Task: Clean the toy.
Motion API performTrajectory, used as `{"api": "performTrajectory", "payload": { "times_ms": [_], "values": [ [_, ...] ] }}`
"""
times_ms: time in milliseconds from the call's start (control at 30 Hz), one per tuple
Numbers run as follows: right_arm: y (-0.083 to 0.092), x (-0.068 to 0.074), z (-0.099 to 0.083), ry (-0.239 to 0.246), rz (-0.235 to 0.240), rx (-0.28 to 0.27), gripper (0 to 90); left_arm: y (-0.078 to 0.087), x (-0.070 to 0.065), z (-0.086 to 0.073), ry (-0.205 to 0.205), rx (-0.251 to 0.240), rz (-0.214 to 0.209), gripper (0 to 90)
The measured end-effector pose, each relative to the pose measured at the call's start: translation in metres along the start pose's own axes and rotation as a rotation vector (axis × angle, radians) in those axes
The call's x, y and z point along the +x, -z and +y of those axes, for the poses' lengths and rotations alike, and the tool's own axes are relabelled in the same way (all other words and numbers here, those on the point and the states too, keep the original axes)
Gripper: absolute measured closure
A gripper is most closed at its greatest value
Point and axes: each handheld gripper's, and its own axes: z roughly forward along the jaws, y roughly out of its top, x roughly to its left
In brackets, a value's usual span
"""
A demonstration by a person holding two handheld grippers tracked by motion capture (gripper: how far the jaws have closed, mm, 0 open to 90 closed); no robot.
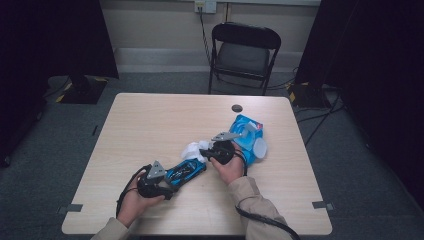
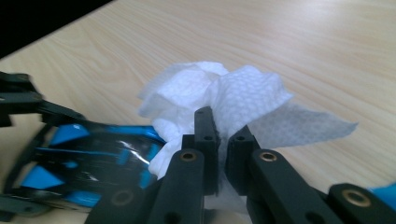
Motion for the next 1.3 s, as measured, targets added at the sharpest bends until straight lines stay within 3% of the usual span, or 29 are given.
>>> {"api": "performTrajectory", "payload": {
  "times_ms": [167,333,467,633,833,1300],
  "values": [
    [0.008,0.018,0.007,0.02,0.073,-0.035,86.4,0.0,0.0,0.0,0.0,0.0,0.0,25.1],
    [0.01,0.047,0.005,0.061,0.178,-0.032,86.4,0.0,0.0,0.0,0.0,0.0,0.0,25.1],
    [0.0,0.07,-0.007,0.072,0.257,-0.004,86.3,0.0,0.0,0.0,0.0,0.0,0.0,25.1],
    [-0.019,0.084,-0.022,0.087,0.295,0.046,86.2,0.0,0.0,0.0,-0.001,0.0,0.0,25.1],
    [-0.025,0.082,-0.024,0.087,0.278,0.06,86.3,0.0,0.0,0.0,-0.001,0.001,-0.001,25.1],
    [-0.015,0.052,-0.012,0.075,0.169,0.043,86.3,0.0,0.0,0.0,0.0,0.0,-0.001,25.1]
  ]
}}
